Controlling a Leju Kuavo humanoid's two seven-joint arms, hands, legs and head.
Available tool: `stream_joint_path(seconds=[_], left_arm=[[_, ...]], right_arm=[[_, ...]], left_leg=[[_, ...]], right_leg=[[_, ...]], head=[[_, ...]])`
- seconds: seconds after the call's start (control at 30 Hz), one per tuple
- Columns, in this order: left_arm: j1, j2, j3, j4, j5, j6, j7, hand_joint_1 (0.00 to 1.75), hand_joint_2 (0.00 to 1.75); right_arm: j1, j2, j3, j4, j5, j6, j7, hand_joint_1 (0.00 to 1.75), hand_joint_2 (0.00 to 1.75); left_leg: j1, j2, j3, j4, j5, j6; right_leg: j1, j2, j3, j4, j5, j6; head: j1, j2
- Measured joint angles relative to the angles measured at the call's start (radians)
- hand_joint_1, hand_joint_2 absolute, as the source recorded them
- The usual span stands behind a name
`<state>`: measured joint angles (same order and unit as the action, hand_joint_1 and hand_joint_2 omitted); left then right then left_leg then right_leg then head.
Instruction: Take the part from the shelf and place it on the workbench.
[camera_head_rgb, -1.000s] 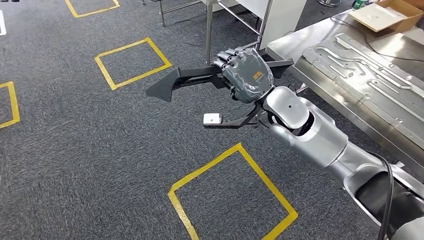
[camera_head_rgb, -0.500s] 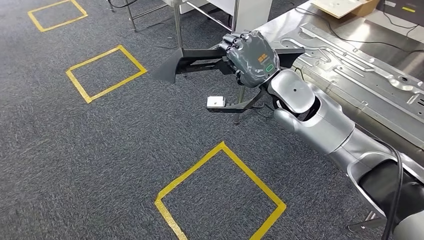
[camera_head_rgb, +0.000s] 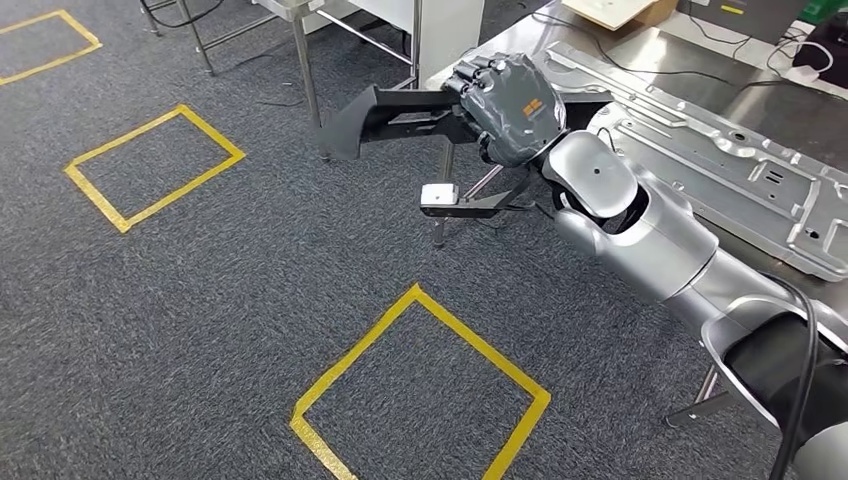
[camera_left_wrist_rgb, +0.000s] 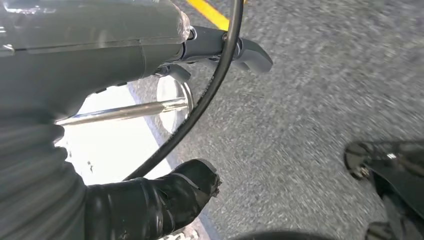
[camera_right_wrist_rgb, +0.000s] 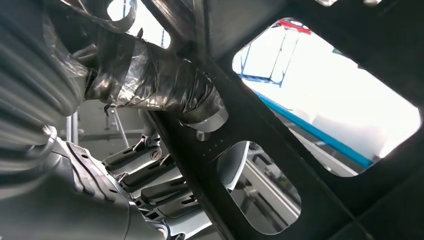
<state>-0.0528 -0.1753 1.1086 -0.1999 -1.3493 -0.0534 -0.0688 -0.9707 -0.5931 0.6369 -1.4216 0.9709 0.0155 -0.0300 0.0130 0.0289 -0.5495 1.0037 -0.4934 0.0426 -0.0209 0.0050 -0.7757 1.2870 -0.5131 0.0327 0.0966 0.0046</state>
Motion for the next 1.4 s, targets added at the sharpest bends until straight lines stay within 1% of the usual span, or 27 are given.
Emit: stream_joint_path(seconds=[0.07, 0.1, 0.17, 0.23, 0.3, 0.37, 0.43, 0.47, 0.5, 0.57, 0.6, 0.63, 0.67, 0.77, 0.83, 0.87, 0.93, 1.0, 1.03, 1.1, 1.13, 1.17, 1.2, 1.27, 1.33, 1.37, 1.4], left_arm=[[0.001, -0.001, 0.0, 0.0, 0.0, 0.0, 0.0, 0.0, 1.75], [0.001, -0.001, 0.0, 0.0, 0.0, 0.0, 0.0, 0.0, 1.75], [0.001, -0.001, 0.001, 0.0, 0.0, 0.0, -0.001, 0.0, 1.75], [-0.004, -0.002, 0.001, 0.0, 0.0, 0.0, -0.001, 0.0, 1.75], [-0.008, -0.002, 0.001, 0.0, 0.0, 0.0, -0.002, 0.0, 1.75], [-0.007, -0.002, 0.001, 0.0, 0.0, 0.0, -0.003, 0.0, 1.75], [-0.005, -0.002, 0.001, 0.0, 0.0, 0.0, -0.003, 0.0, 1.75], [-0.004, -0.002, 0.001, 0.0, 0.0, 0.0, -0.003, 0.0, 1.75], [-0.002, -0.002, 0.001, 0.0, 0.0, 0.0, -0.003, 0.0, 1.75], [0.005, -0.001, 0.001, 0.0, 0.0, 0.0, -0.003, 0.0, 1.75], [0.009, 0.001, 0.002, 0.0, 0.0, 0.0, -0.003, 0.0, 1.75], [0.012, 0.002, 0.002, 0.0, 0.0, 0.0, -0.003, 0.0, 1.75], [0.013, 0.003, 0.002, 0.0, 0.0, 0.0, -0.004, 0.0, 1.75], [0.006, 0.003, 0.003, 0.0, 0.0, -0.001, -0.004, 0.0, 1.75], [0.005, 0.003, 0.003, 0.0, 0.0, 0.0, -0.004, 0.0, 1.75], [0.006, 0.003, 0.003, 0.0, 0.0, -0.001, -0.004, 0.0, 1.75], [0.008, 0.002, 0.003, 0.0, 0.0, -0.001, -0.004, 0.0, 1.75], [0.01, 0.002, 0.003, 0.0, 0.0, -0.002, -0.004, 0.0, 1.75], [0.012, 0.002, 0.003, 0.0, 0.0, -0.003, -0.004, 0.0, 1.75], [0.018, 0.003, 0.003, 0.0, 0.0, -0.005, -0.004, 0.0, 1.75], [0.019, 0.003, 0.004, 0.0, 0.0, -0.005, -0.004, 0.0, 1.75], [0.019, 0.003, 0.004, 0.0, 0.0, -0.006, -0.004, 0.0, 1.75], [0.017, 0.004, 0.004, 0.0, 0.0, -0.007, -0.004, 0.0, 1.75], [0.009, 0.004, 0.005, 0.0, 0.0, -0.007, -0.004, 0.0, 1.75], [0.001, 0.004, 0.005, 0.0, -0.001, -0.007, -0.005, 0.0, 1.75], [0.0, 0.003, 0.005, 0.0, -0.001, -0.006, -0.006, 0.0, 1.75], [0.0, 0.003, 0.005, 0.0, -0.002, -0.006, -0.006, 0.0, 1.75]], right_arm=[[0.0, -0.003, 0.003, 0.001, 0.0, 0.0, 0.0, 1.75, 1.75], [-0.001, -0.004, 0.003, 0.001, 0.0, 0.0, 0.001, 1.75, 1.75], [-0.003, -0.006, 0.004, 0.002, 0.0, 0.0, 0.002, 1.75, 1.75], [-0.005, -0.012, 0.004, 0.001, 0.0, 0.0, 0.002, 1.75, 1.75], [-0.008, -0.019, 0.004, -0.001, -0.001, -0.001, 0.002, 1.75, 1.75], [-0.011, -0.021, 0.004, -0.002, -0.001, -0.001, 0.003, 1.75, 1.75], [-0.011, -0.021, 0.004, -0.001, -0.001, 0.0, 0.002, 1.75, 1.75], [-0.01, -0.02, 0.005, -0.001, -0.001, 0.0, 0.001, 1.75, 1.75], [-0.008, -0.02, 0.006, 0.0, -0.001, 0.0, 0.0, 1.75, 1.75], [-0.004, -0.019, 0.009, 0.001, -0.001, 0.0, 0.0, 1.75, 1.75], [0.0, -0.019, 0.01, 0.002, -0.001, 0.0, 0.0, 1.75, 1.75], [0.005, -0.018, 0.013, 0.002, -0.001, 0.0, 0.0, 1.75, 1.75], [0.01, -0.019, 0.015, 0.004, -0.001, 0.0, 0.0, 1.75, 1.75], [0.013, -0.023, 0.017, 0.004, 0.0, 0.0, 0.001, 1.75, 1.75], [0.011, -0.027, 0.017, 0.004, 0.0, 0.0, 0.002, 1.75, 1.75], [0.014, -0.028, 0.018, 0.005, 0.0, 0.0, 0.002, 1.75, 1.75], [0.021, -0.028, 0.02, 0.008, 0.0, 0.002, 0.002, 1.75, 1.75], [0.023, -0.028, 0.021, 0.01, 0.0, 0.008, 0.001, 1.75, 1.75], [0.021, -0.028, 0.021, 0.011, 0.001, 0.012, 0.001, 1.75, 1.75], [0.017, -0.028, 0.022, 0.015, 0.001, 0.019, 0.001, 1.75, 1.75], [0.014, -0.028, 0.023, 0.017, 0.002, 0.022, 0.001, 1.75, 1.75], [0.009, -0.029, 0.025, 0.017, 0.003, 0.023, 0.001, 1.75, 1.75], [-0.003, -0.033, 0.027, 0.015, 0.005, 0.021, 0.003, 1.75, 1.75], [-0.031, -0.04, 0.027, 0.005, 0.024, 0.003, 0.016, 1.75, 1.75], [-0.055, -0.043, 0.026, 0.0, 0.068, -0.036, 0.047, 1.75, 1.75], [-0.062, -0.045, 0.025, -0.001, 0.09, -0.055, 0.062, 1.75, 1.75], [-0.068, -0.048, 0.024, -0.001, 0.108, -0.068, 0.074, 1.75, 1.75]], left_leg=[[0.001, 0.018, 0.024, 0.001, -0.021, -0.009], [0.0, 0.026, 0.035, 0.0, -0.031, -0.015], [-0.005, 0.042, 0.05, -0.004, -0.047, -0.028], [-0.006, 0.062, 0.065, -0.011, -0.063, -0.039], [-0.003, 0.046, 0.071, 0.016, -0.081, -0.047], [0.0, 0.003, 0.013, 0.128, -0.11, -0.051], [-0.001, -0.017, -0.101, 0.276, -0.131, -0.052], [-0.002, -0.02, -0.147, 0.311, -0.116, -0.05], [-0.003, -0.023, -0.179, 0.309, -0.077, -0.047], [-0.008, -0.041, -0.184, 0.198, 0.049, -0.034], [-0.011, -0.059, -0.173, 0.143, 0.097, -0.025], [-0.013, -0.072, -0.159, 0.101, 0.122, -0.016], [-0.017, -0.081, -0.146, 0.079, 0.126, -0.007], [-0.02, -0.056, -0.077, -0.004, 0.09, 0.013], [-0.015, -0.042, -0.017, -0.067, 0.075, 0.016], [-0.013, -0.038, 0.009, -0.087, 0.07, 0.015], [-0.013, -0.028, 0.055, -0.11, 0.05, 0.011], [-0.012, -0.016, 0.103, -0.118, 0.017, 0.006], [-0.012, -0.01, 0.129, -0.118, -0.003, 0.003], [-0.013, 0.005, 0.178, -0.115, -0.048, -0.006], [-0.016, 0.012, 0.196, -0.114, -0.069, -0.014], [-0.016, 0.021, 0.214, -0.114, -0.085, -0.02], [-0.017, 0.028, 0.225, -0.104, -0.092, -0.027], [-0.01, 0.03, 0.194, -0.021, -0.067, -0.038], [-0.004, 0.005, 0.093, 0.142, -0.038, -0.046], [-0.003, -0.009, 0.036, 0.212, -0.05, -0.048], [-0.002, -0.017, -0.016, 0.256, -0.088, -0.051]], right_leg=[[-0.003, -0.028, 0.052, -0.122, 0.078, 0.005], [0.002, -0.048, 0.081, -0.178, 0.097, 0.005], [0.014, -0.07, 0.111, -0.233, 0.091, -0.01], [0.017, -0.053, 0.121, -0.241, 0.074, -0.032], [0.015, -0.032, 0.144, -0.246, 0.059, -0.049], [0.013, -0.016, 0.174, -0.251, 0.041, -0.063], [0.014, 0.006, 0.2, -0.253, 0.02, -0.07], [0.015, 0.019, 0.214, -0.253, 0.008, -0.071], [0.015, 0.032, 0.231, -0.253, -0.006, -0.07], [0.013, 0.056, 0.266, -0.255, -0.034, -0.066], [0.011, 0.066, 0.279, -0.258, -0.047, -0.062], [0.008, 0.075, 0.289, -0.265, -0.055, -0.055], [0.004, 0.084, 0.299, -0.275, -0.059, -0.048], [0.002, 0.087, 0.302, -0.263, -0.023, -0.033], [0.007, 0.052, 0.249, -0.177, 0.006, -0.032], [0.009, 0.033, 0.208, -0.123, 0.0, -0.032], [0.008, 0.018, 0.13, -0.058, -0.058, -0.028], [0.004, 0.009, 0.085, -0.085, -0.106, -0.019], [0.001, -0.001, 0.076, -0.132, -0.086, -0.014], [0.0, -0.044, 0.072, -0.241, 0.06, -0.009], [0.005, -0.061, 0.074, -0.272, 0.124, -0.014], [0.009, -0.069, 0.077, -0.282, 0.163, -0.023], [0.014, -0.063, 0.082, -0.276, 0.161, -0.033], [0.012, -0.038, 0.104, -0.271, 0.136, -0.051], [0.01, -0.023, 0.136, -0.28, 0.114, -0.065], [0.01, -0.017, 0.154, -0.285, 0.102, -0.068], [0.009, -0.011, 0.173, -0.29, 0.09, -0.07]], head=[[0.0, 0.0], [0.0, 0.0], [0.0, 0.0], [-0.001, 0.0], [-0.001, 0.0], [-0.001, 0.0], [-0.001, 0.0], [-0.001, 0.0], [-0.001, 0.0], [-0.001, 0.0], [-0.001, 0.0], [-0.001, 0.0], [-0.001, 0.0], [-0.002, 0.0], [-0.001, 0.0], [-0.001, 0.0], [-0.001, 0.0], [-0.001, 0.0], [-0.001, 0.0], [-0.002, 0.0], [-0.002, 0.0], [-0.002, 0.0], [-0.003, -0.001], [-0.005, 0.0], [-0.007, 0.0], [-0.006, 0.0], [-0.006, 0.0]])
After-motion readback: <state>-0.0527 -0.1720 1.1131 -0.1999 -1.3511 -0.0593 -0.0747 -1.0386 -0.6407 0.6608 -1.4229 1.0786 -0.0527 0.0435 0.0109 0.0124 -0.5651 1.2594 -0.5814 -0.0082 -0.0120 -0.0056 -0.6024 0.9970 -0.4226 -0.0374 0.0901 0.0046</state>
